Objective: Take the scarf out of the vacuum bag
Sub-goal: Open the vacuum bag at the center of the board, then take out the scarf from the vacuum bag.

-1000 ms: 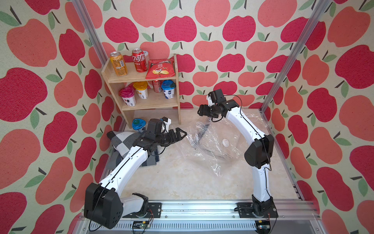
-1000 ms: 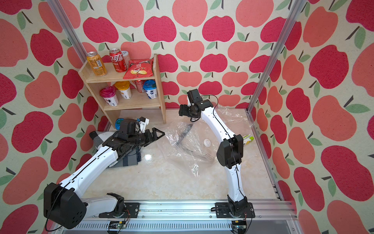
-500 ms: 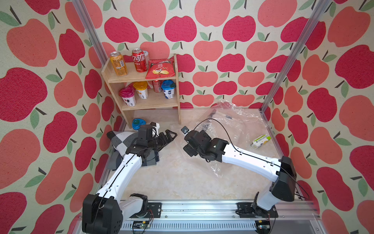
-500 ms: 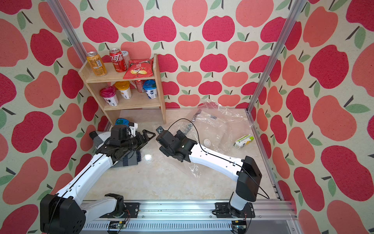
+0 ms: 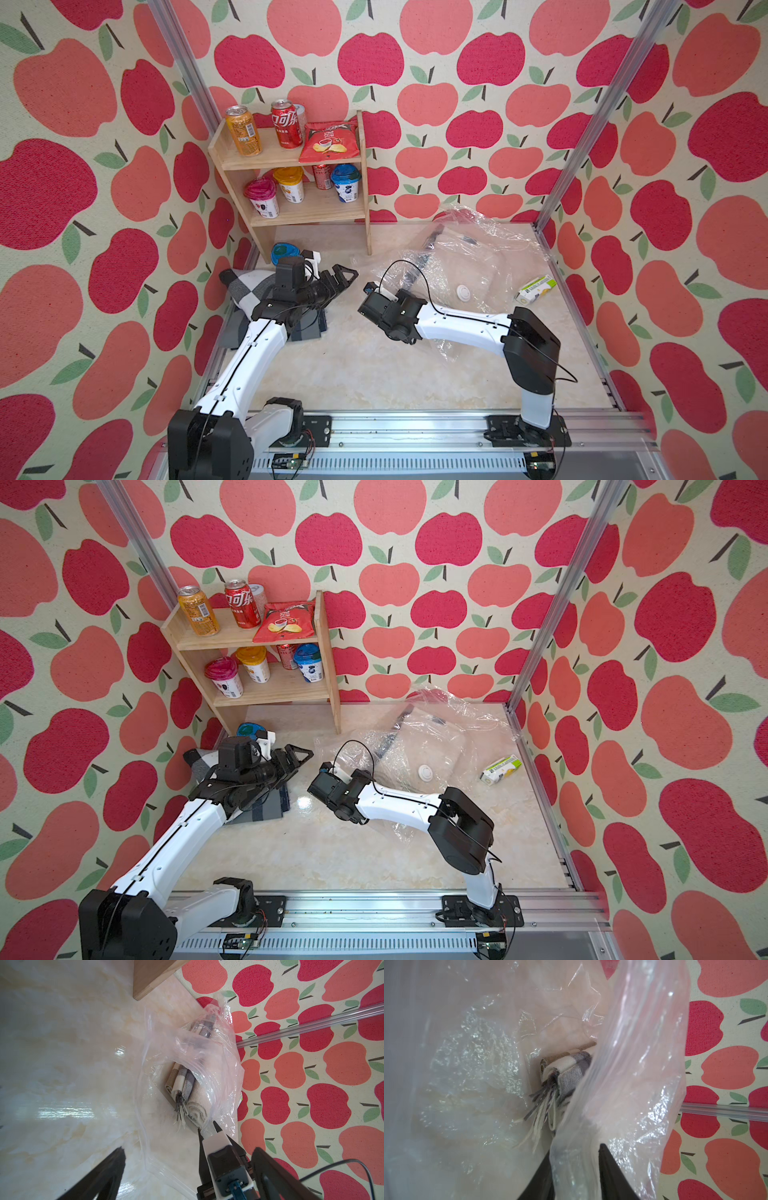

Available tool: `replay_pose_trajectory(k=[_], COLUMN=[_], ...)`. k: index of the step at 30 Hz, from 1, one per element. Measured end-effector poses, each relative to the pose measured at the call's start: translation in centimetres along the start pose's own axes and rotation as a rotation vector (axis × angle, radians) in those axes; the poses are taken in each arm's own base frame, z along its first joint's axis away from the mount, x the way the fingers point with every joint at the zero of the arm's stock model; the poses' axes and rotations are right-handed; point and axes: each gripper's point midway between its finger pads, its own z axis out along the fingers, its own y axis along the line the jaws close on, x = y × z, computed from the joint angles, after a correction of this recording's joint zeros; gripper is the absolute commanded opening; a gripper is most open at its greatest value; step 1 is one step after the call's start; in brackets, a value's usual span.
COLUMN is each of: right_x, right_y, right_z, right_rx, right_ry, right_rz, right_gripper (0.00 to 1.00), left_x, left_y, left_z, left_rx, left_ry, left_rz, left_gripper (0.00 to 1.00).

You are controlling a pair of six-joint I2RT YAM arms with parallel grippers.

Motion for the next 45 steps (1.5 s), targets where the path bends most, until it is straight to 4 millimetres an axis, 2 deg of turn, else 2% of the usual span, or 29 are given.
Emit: replay_pose_trajectory(k=[7,15,18,25,29,35,39,42,45], right_x=[-2.2,-6.3,-7.5,-7.5,-5.9,-1.9,0.8,1.9,2.0], right_y=[-2.8,-9.6,-11.1,-8.6,-7.4,-6.1,-5.3,-4.7,-4.4], right_z=[0.6,0.5,0.6,0.3,0.1,-0.7,-1.1,-1.0,-0.8], right_rx=[-0.138,-0.321,-0.365,-0.485,-0.523,-0.54,-0.541,-0.542,-0.542], right_ry=[0.001,-0.054,-0.069,-0.032,0.01,0.074,0.116,0.139,0.144], right_rz=[0.163,0.466,0.528,0.542,0.557,0.58,0.596,0.605,0.62], right_gripper=[0.0,0.0,0.0,0.0,0.0,0.0,0.0,0.0,0.0], left_x=[0.9,1.1,1.8,6.2,8.1,9.2,9.6,9.9,10.2], left_y=[0.7,-1.0,-1.9,-3.3,-4.2,-5.7,-5.8,-5.5,-5.5], left_z=[0.3,0.4,1.6,6.0,8.0,9.6,10.4,11.3,12.1], left_rx=[0.001,0.084,0.128,0.179,0.197,0.2,0.189,0.17,0.157], left_ry=[0.027,0.054,0.102,0.285,0.353,0.388,0.391,0.393,0.394], left_rz=[-0.011,0.018,0.011,-0.044,-0.072,-0.078,-0.071,-0.062,-0.046], left_gripper=[0.97,0.99,1.0,0.95,0.93,0.92,0.89,0.88,0.87])
